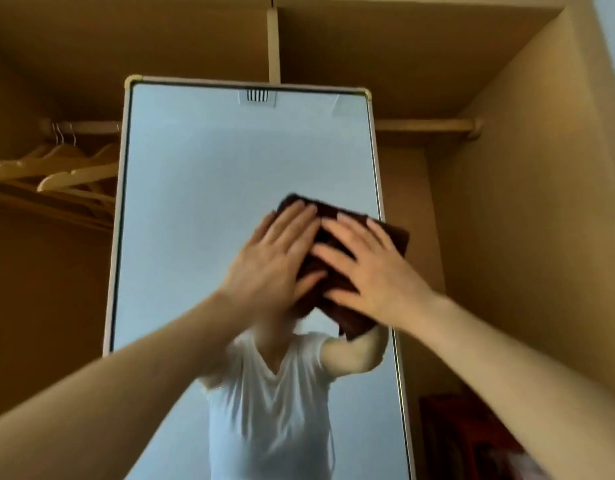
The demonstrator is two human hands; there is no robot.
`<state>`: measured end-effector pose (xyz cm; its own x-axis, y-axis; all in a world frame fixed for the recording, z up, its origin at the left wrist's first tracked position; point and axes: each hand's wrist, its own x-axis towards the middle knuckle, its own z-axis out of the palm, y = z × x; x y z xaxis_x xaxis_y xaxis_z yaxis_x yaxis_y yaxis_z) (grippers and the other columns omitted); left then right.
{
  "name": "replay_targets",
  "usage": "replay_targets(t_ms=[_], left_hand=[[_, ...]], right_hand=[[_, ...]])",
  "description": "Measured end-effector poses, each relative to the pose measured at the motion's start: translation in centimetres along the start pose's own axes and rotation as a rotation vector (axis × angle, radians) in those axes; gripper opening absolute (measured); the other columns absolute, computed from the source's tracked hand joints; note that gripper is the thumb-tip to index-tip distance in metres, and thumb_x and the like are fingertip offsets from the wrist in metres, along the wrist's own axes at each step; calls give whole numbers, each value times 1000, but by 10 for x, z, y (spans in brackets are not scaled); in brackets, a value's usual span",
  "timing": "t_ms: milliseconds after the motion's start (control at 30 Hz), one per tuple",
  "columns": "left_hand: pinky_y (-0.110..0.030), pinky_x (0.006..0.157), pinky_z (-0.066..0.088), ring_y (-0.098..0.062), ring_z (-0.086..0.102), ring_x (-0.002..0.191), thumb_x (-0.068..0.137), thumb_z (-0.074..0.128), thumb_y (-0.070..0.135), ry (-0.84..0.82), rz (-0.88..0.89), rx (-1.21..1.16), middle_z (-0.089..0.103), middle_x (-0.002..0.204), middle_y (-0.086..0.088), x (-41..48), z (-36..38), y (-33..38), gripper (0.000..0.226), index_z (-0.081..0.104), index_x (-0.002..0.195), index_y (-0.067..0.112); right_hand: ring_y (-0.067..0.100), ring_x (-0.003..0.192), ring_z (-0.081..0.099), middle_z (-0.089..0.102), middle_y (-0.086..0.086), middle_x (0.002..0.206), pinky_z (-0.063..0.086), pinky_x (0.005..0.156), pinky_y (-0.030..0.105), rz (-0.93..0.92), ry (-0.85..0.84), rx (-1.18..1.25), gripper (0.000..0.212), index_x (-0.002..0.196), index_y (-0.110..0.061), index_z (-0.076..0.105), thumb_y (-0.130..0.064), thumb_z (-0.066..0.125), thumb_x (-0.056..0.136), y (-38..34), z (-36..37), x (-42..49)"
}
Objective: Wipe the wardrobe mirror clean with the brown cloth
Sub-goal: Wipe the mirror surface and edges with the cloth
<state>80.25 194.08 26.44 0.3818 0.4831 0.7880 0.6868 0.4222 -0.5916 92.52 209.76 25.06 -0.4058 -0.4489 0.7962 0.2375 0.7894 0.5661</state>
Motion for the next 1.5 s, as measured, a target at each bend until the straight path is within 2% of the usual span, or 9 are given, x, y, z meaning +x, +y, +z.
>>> replay_targets(t_ms=[100,200,467,567,667,767,900,1367,1500], left_hand=[[-40,117,16,-21,15,146,92,38,52,-48,-77,50,23,157,-6,65,-13,-42,70,30,147,10],[-37,118,10,-13,3,147,94,35,54,-57,-103,62,12,160,2,105,-16,-68,69,19,151,18],[-36,119,8,-12,4,146,96,35,53,-12,-106,30,17,159,3,154,-24,-107,66,21,151,19],[-43,119,6,-11,4,146,96,32,53,-4,-119,43,17,158,5,155,-23,-109,64,21,150,21],[-49,117,2,-10,3,146,96,31,53,-11,-127,63,16,158,6,155,-25,-107,63,21,150,21],[-50,117,2,-9,2,146,97,31,52,-26,-130,67,14,159,6,154,-27,-107,62,20,150,21],[-51,117,2,-9,0,146,98,30,51,-49,-130,61,12,159,7,150,-29,-108,62,18,151,21],[-43,118,5,-12,1,146,98,28,51,-97,-196,178,11,160,4,86,-66,-159,62,17,151,20],[-40,118,7,-14,4,146,98,34,49,-67,-204,150,14,159,1,77,-73,-167,63,22,150,17]], right_hand=[[23,142,16,22,4,154,12,116,47,59,-6,75,71,143,-27,36,-43,66,81,51,-12,61],[21,140,19,23,1,153,17,115,44,69,61,121,69,142,-27,36,-44,64,82,80,-16,93],[22,141,18,21,1,154,19,113,47,104,86,108,66,145,-26,32,-47,56,87,111,-23,148],[21,140,19,23,0,153,18,114,46,112,114,135,64,144,-26,33,-45,57,87,111,-21,150],[21,138,21,26,-3,151,18,113,45,164,142,166,66,141,-28,37,-47,56,80,107,-21,152],[20,135,22,27,-5,148,17,110,42,223,165,168,72,138,-30,38,-52,48,70,99,-21,157],[20,135,22,27,-5,148,16,110,42,237,166,150,73,136,-31,38,-55,45,68,93,-20,159],[20,135,24,31,-5,146,13,113,45,104,167,122,69,134,-32,41,-56,46,69,34,-10,210],[20,134,25,32,-5,145,12,112,44,101,170,122,67,132,-34,42,-56,46,69,26,-10,221]])
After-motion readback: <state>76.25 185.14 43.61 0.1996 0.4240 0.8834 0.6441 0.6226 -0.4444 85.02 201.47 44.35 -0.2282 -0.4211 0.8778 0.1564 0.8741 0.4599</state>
